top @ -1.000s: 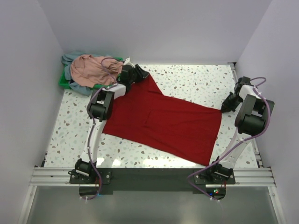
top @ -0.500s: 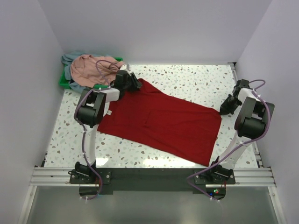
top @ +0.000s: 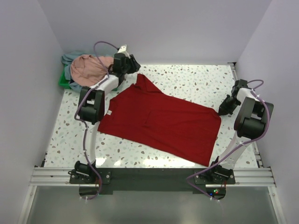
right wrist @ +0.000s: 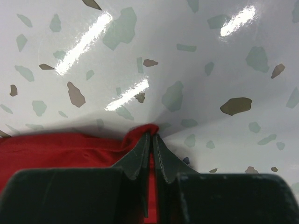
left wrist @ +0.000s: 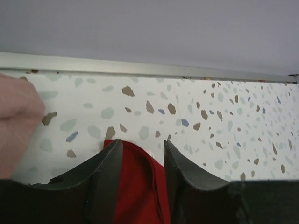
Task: Fold and stack the t-shirts
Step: Fold the tshirt
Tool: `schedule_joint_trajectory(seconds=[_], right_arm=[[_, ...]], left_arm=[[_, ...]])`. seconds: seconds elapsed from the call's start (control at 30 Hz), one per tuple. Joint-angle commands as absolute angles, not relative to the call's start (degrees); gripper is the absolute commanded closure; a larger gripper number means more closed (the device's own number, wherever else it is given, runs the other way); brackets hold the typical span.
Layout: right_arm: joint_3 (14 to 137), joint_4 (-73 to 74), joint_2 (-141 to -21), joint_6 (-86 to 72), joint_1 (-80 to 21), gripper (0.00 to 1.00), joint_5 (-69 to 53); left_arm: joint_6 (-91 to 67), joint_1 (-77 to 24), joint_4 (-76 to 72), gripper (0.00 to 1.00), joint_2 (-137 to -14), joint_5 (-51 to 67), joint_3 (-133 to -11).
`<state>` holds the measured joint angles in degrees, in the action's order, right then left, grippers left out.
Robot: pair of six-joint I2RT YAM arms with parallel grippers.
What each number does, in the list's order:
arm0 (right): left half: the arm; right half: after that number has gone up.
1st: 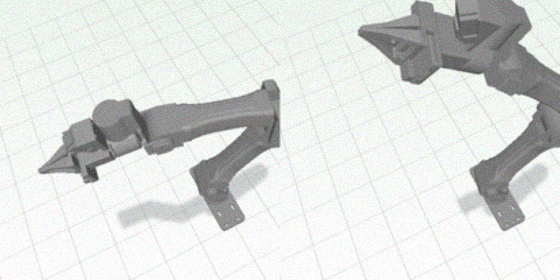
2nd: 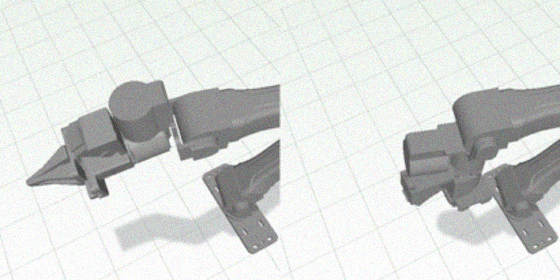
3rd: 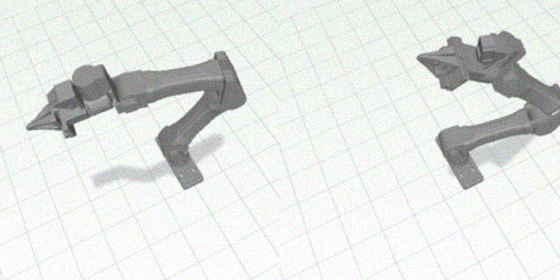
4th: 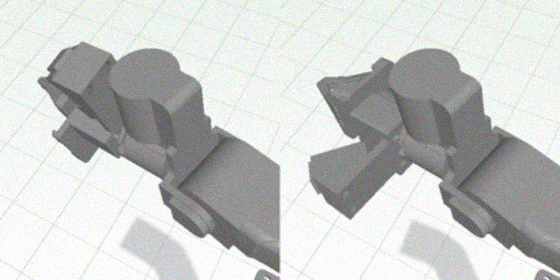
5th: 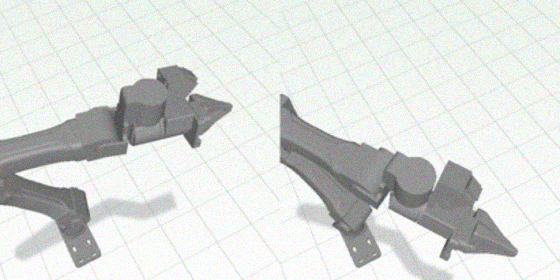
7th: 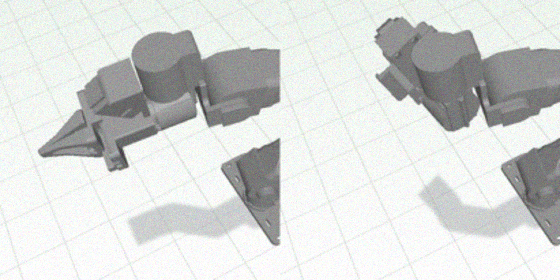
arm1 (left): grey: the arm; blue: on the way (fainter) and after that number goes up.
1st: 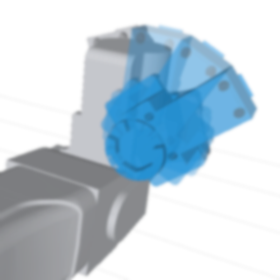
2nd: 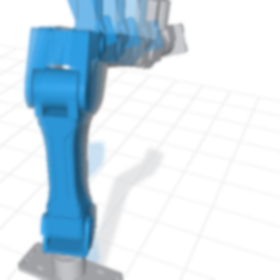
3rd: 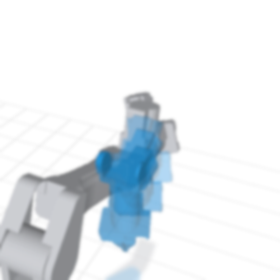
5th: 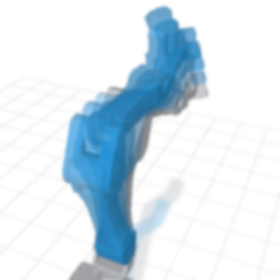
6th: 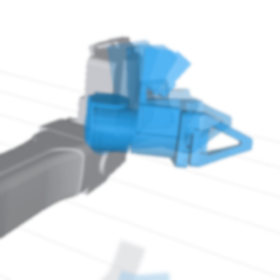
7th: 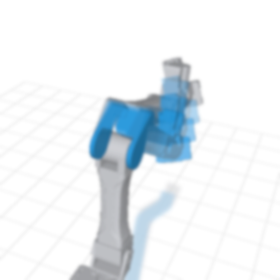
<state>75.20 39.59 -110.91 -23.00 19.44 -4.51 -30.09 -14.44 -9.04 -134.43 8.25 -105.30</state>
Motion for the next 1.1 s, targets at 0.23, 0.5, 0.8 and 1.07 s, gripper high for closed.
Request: schedule_joint_trajectory(seconds=[0.23, 0.5, 0.8, 1.07], right_arm=[[77.87, 41.75, -109.69, -22.76, 19.07, 0.94, -5.63], [78.13, 42.27, -110.04, -22.85, 19.16, 0.94, -5.80], [78.66, 43.15, -110.83, -22.24, 19.07, 0.94, -5.71], [79.37, 43.42, -111.09, -22.15, 19.07, 0.94, -5.89]], left_arm=[[-19.17, -13.36, -3.07, 0.55, -143.52, 9.67, -113.91], [-16.35, -13.27, -4.57, 0.48, -145.81, 10.99, -115.13], [-15.47, -13.27, -5.72, 0.48, -148.71, 14.50, -117.85], [-16.61, -13.36, -5.10, 0.57, -150.55, 16.35, -120.32]])
